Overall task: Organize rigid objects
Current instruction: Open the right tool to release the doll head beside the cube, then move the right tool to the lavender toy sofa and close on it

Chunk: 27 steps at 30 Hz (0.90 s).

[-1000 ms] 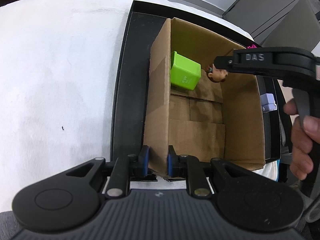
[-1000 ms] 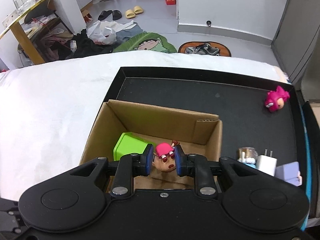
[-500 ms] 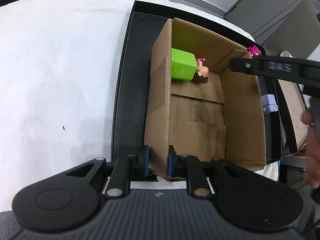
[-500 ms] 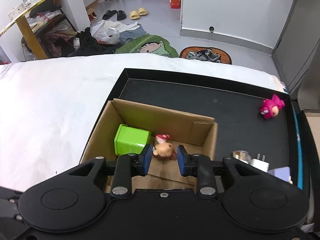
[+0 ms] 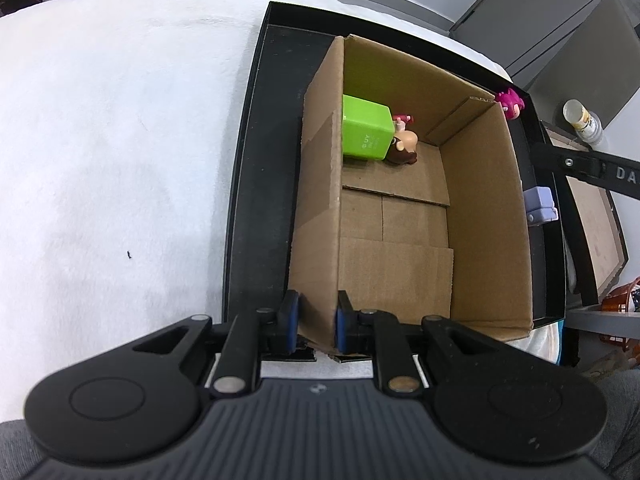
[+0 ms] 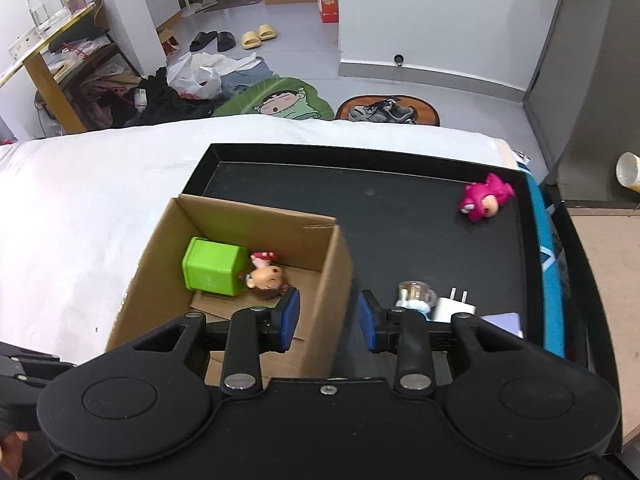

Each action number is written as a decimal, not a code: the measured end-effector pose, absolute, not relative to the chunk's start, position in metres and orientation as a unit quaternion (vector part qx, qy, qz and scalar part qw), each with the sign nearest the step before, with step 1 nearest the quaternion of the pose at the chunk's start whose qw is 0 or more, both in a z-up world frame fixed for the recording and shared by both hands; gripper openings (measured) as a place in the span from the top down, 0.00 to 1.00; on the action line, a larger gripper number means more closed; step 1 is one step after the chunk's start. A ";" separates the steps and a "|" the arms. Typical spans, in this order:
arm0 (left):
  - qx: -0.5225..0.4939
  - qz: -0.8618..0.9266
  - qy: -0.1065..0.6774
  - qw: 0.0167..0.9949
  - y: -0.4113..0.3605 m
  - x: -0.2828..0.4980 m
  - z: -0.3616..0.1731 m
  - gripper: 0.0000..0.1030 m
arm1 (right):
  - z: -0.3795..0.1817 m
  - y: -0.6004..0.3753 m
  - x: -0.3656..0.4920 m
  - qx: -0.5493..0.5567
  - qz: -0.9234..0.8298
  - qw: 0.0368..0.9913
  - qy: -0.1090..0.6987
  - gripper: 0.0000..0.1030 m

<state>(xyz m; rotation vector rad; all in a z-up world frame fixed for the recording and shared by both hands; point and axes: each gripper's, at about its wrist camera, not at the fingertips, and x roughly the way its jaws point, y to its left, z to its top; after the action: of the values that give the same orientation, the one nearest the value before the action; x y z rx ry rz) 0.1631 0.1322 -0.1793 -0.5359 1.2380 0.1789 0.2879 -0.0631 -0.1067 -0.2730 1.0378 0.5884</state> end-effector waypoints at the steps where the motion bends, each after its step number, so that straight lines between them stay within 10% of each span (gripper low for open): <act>1: -0.247 0.083 0.573 0.777 0.132 0.163 -0.179 0.84 | -0.106 -0.066 0.288 -0.128 0.275 0.820 0.485 0.68; 27: -0.256 0.091 0.566 0.778 0.133 0.157 -0.179 0.83 | -0.146 -0.163 0.316 -0.061 0.203 0.845 0.491 0.58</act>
<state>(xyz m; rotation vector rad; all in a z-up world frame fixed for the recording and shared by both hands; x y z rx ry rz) 0.1569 0.1331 -0.1788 -0.5535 1.2249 0.1967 0.3162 -0.1626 -0.1462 -0.1292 1.0350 0.4275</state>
